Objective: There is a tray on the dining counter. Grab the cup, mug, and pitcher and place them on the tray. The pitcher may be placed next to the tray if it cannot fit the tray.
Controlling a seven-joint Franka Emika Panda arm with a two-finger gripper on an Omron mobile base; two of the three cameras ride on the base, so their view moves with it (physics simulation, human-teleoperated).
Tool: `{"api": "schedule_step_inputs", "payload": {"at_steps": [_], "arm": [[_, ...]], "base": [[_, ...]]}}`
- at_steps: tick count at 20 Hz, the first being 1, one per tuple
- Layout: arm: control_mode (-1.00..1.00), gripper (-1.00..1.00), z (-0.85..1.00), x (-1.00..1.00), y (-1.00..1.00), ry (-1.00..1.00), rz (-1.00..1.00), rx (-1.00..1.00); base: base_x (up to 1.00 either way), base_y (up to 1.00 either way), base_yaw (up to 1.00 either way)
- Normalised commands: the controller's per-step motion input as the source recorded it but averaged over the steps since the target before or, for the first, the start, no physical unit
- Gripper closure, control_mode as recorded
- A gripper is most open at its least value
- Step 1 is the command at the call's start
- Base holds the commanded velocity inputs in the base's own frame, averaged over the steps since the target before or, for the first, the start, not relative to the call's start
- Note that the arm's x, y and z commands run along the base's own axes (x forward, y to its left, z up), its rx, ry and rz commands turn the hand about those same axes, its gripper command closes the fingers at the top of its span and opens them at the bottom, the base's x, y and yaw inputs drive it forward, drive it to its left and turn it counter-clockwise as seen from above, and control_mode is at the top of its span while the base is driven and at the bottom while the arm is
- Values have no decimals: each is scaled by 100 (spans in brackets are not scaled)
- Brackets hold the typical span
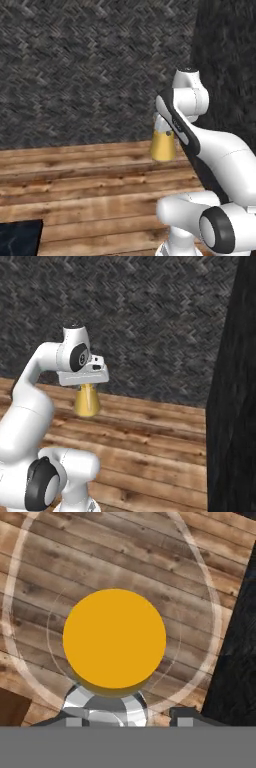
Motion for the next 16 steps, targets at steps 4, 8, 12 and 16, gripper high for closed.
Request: {"api": "schedule_step_inputs", "payload": {"at_steps": [4, 8, 12, 16], "arm": [[100, 100, 0, 0, 0, 0, 0, 0], [100, 100, 0, 0, 0, 0, 0, 0], [100, 100, 0, 0, 0, 0, 0, 0], [100, 100, 0, 0, 0, 0, 0, 0]], "base": [[100, 0, 1], [100, 0, 11], [100, 0, 53], [100, 0, 79]]}}
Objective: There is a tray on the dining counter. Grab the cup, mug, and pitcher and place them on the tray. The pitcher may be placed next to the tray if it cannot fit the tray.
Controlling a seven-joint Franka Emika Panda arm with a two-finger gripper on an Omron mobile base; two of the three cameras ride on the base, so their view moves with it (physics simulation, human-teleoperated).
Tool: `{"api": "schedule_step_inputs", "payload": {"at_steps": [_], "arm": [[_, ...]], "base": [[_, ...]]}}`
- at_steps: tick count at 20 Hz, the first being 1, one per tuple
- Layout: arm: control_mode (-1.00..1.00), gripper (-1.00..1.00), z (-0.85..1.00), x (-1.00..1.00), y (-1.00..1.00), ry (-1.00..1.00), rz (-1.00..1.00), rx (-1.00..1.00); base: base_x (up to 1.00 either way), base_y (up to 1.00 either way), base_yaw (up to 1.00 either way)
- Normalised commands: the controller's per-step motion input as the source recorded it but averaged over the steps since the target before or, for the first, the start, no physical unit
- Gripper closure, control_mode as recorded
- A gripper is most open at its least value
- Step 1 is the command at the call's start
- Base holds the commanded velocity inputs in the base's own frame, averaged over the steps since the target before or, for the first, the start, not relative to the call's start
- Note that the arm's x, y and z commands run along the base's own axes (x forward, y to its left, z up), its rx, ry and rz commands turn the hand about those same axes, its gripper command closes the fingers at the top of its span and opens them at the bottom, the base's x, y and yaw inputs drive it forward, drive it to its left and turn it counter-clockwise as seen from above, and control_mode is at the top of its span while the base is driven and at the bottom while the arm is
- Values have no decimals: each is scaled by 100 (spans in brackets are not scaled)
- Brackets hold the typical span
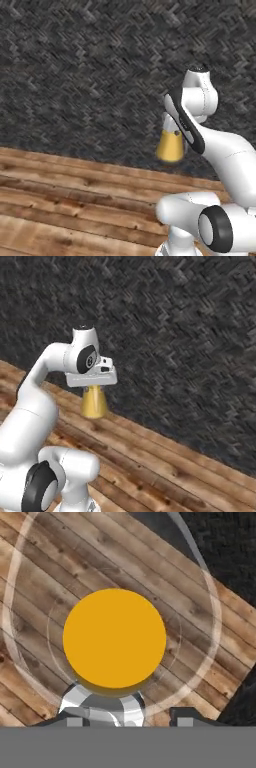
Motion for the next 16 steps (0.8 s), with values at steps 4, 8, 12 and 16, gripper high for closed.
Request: {"api": "schedule_step_inputs", "payload": {"at_steps": [4, 8, 12, 16], "arm": [[100, 100, 0, 0, 0, 0, 0, 0], [100, 100, 0, 0, 0, 0, 0, 0], [100, 100, 0, 0, 0, 0, 0, 0], [100, 100, 0, 0, 0, 0, 0, 0]], "base": [[100, 0, 83], [100, 0, 83], [100, 0, 81], [100, 0, 78]]}}
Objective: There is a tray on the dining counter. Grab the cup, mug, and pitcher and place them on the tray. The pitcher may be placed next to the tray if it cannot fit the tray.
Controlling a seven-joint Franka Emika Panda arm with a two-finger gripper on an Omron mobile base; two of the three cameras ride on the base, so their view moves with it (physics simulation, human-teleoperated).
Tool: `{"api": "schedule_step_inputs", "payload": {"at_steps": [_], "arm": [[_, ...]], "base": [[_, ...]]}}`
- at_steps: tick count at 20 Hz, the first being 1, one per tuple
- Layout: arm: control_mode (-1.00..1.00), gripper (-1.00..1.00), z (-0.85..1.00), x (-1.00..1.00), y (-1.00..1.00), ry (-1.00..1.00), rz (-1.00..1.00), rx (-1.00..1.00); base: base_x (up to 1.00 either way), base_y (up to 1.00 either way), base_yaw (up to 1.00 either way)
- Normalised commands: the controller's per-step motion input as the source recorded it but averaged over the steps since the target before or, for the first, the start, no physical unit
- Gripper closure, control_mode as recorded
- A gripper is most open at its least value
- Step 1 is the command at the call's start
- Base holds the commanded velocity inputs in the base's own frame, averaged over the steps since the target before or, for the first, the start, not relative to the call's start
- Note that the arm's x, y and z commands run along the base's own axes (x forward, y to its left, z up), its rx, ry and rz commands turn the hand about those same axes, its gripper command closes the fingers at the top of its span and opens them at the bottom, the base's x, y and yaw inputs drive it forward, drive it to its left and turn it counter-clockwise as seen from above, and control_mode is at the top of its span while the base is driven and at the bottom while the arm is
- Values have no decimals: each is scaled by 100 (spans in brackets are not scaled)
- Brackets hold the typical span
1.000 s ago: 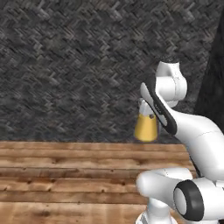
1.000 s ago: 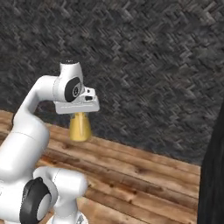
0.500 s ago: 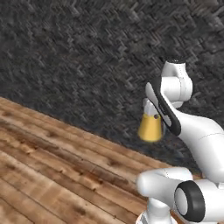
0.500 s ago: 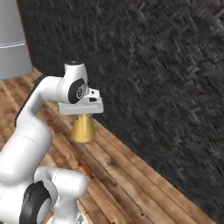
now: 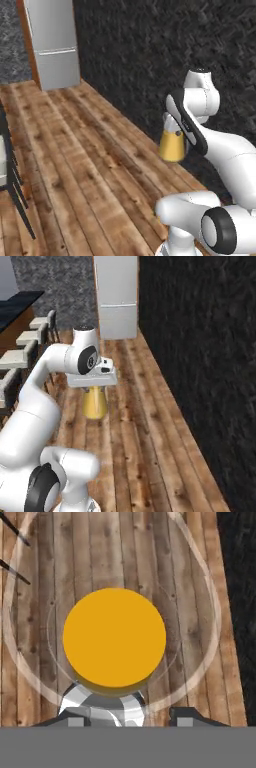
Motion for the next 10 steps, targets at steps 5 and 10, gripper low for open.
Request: {"api": "schedule_step_inputs", "payload": {"at_steps": [5, 10], "arm": [[100, 100, 0, 0, 0, 0, 0, 0], [100, 100, 0, 0, 0, 0, 0, 0]], "base": [[100, 0, 72], [100, -27, 43]]}}
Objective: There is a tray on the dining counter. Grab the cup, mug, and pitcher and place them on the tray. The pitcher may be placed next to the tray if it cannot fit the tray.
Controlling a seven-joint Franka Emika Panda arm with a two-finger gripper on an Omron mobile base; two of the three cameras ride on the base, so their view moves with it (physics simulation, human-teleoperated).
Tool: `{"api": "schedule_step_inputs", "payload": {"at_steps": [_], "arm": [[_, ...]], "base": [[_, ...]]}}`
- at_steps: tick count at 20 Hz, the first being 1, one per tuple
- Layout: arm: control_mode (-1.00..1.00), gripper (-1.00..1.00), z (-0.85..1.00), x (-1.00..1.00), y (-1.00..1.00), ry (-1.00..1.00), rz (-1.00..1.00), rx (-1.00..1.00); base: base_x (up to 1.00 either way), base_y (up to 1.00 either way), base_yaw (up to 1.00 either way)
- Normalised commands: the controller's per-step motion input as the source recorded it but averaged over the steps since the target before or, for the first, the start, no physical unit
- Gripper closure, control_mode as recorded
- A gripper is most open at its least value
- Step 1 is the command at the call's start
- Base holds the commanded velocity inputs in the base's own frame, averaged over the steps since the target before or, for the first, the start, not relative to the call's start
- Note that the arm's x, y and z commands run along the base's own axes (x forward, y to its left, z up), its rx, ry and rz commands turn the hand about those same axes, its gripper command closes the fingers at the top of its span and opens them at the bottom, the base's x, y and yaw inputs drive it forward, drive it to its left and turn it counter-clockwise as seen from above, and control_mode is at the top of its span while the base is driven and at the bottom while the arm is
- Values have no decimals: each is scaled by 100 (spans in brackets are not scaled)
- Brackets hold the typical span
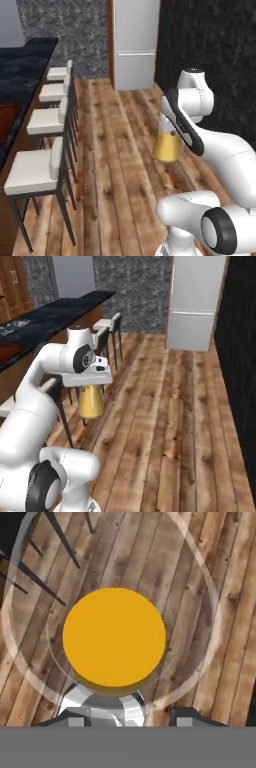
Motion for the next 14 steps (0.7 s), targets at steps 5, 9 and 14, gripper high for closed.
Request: {"api": "schedule_step_inputs", "payload": {"at_steps": [5, 9, 14], "arm": [[100, 100, 0, 0, 0, 0, 0, 0], [100, 100, 0, 0, 0, 0, 0, 0], [100, 100, 0, 0, 0, 0, 0, 0]], "base": [[100, -53, 33], [100, -31, 40], [100, -8, 58]]}}
